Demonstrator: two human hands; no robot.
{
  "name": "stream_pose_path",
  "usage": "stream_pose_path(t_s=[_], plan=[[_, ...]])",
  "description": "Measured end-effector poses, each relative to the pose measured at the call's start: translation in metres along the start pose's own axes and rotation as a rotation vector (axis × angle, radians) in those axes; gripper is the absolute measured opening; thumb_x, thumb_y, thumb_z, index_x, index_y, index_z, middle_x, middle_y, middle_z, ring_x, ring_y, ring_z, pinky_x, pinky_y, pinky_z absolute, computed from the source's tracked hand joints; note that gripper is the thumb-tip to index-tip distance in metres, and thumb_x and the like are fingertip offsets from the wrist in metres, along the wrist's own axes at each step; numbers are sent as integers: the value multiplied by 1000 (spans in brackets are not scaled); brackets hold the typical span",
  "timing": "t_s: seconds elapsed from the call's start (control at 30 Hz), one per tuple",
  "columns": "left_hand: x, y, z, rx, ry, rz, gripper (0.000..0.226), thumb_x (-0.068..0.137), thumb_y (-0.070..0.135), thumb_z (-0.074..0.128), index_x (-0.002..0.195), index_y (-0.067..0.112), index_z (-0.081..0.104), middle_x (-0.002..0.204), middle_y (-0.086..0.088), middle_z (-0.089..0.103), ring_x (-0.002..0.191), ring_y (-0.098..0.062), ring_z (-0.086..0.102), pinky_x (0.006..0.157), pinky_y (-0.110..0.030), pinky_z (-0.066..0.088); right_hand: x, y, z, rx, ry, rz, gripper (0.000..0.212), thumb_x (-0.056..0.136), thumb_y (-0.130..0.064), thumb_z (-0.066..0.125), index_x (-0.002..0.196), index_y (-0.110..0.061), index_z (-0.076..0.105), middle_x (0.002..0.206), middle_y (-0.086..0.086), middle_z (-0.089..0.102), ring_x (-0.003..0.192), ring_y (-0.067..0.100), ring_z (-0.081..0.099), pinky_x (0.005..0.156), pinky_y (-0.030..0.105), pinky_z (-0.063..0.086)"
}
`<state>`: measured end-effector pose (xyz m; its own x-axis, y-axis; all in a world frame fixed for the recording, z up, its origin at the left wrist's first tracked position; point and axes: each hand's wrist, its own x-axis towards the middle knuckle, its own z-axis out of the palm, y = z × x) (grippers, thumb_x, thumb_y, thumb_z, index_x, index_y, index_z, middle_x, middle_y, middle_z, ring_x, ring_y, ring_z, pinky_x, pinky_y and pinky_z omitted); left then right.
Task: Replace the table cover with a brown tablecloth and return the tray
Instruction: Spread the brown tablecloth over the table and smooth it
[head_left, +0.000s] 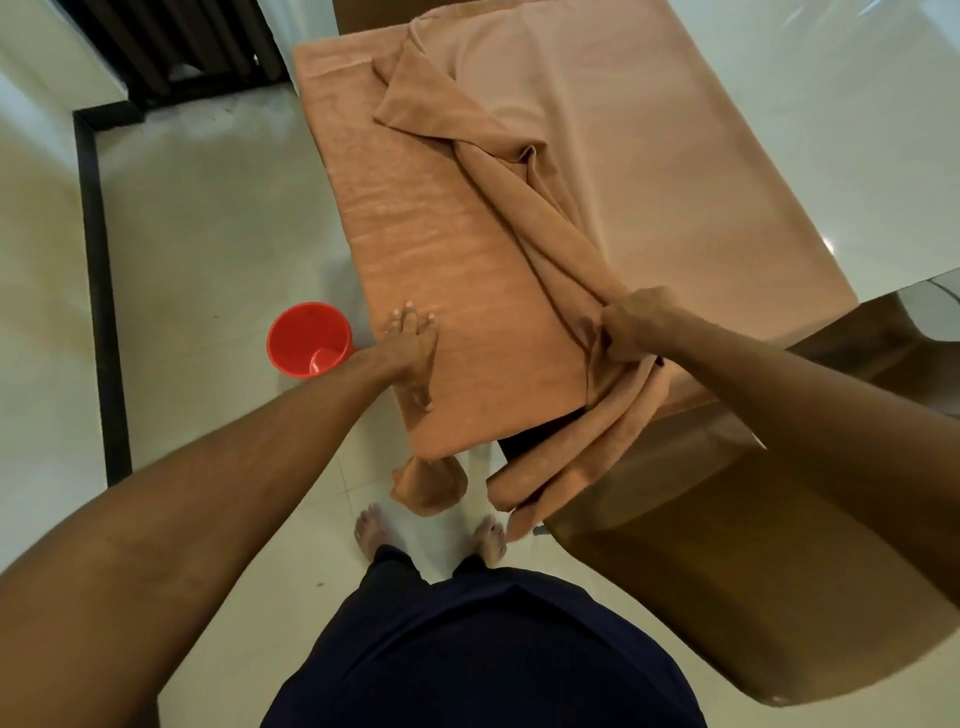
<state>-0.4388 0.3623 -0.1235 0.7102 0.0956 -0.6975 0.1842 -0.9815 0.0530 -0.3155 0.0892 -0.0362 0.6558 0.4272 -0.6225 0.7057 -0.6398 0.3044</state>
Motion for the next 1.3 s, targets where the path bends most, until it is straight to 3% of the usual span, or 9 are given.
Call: stream_pose_path(t_s=[0.07,0.13,0.2,0.27,0.47,0.7,0.9,1.2,1.3], plan=[[3,2,-3,10,-14,-34,144,63,50,89,156,7,-13,161,-28,-16,149,-45,-12,124,-51,8,3,-2,-8,30,82,69,33,95,-38,52,119,-18,64,102,6,64,100,30,65,75,36,43],[2,9,-16,30,21,-36,118,70,55,83,154,2,19,159,-29,17,148,-44,16,121,-48,23,12,-14,-7,201,248,45,36,97,-43,47,119,-19,62,113,10,67,102,33,66,73,36,42],[0,10,-28,17,96,-7,71,80,53,74,126,2,58,134,-21,57,125,-36,53,102,-37,44,24,-36,-5,440,367,-68,38,92,-48,53,118,-21,62,115,8,66,102,33,64,74,35,44],[-4,10,-36,29,211,7,44,86,46,68,108,8,66,115,-14,66,107,-33,62,83,-33,48,33,-59,-4,610,451,-172,40,89,-43,62,122,-20,61,119,8,65,109,30,61,83,35,45],[11,-13,-33,-108,473,34,56,83,44,63,128,13,53,131,-15,54,124,-35,46,101,-44,42,76,-113,-2,761,561,-266,51,99,-33,55,147,-15,49,147,14,50,136,33,45,114,47,34],[69,-48,-72,-171,609,-4,78,86,47,58,150,10,32,159,-21,25,149,-39,17,118,-53,24,140,-74,-23,654,577,116,77,95,-41,50,161,-30,10,168,15,9,155,35,2,126,50,8],[165,-99,-160,-273,650,-19,85,92,46,55,156,7,15,164,-19,12,153,-32,4,123,-47,10,240,-103,-108,601,670,186,68,93,-39,56,155,-35,27,164,12,21,152,34,17,120,58,20],[290,-197,-257,-335,695,37,86,96,64,33,159,17,-2,167,-7,-1,154,-23,-4,124,-41,-6,389,-97,-232,680,617,243,79,86,-31,51,156,-44,17,168,10,6,154,33,3,122,55,11],[319,-209,-287,-369,704,102,86,94,68,32,159,18,5,167,-7,6,154,-23,0,125,-43,-2,420,-84,-260,652,590,193,76,85,-37,49,153,-51,17,166,10,17,151,33,15,118,51,20]])
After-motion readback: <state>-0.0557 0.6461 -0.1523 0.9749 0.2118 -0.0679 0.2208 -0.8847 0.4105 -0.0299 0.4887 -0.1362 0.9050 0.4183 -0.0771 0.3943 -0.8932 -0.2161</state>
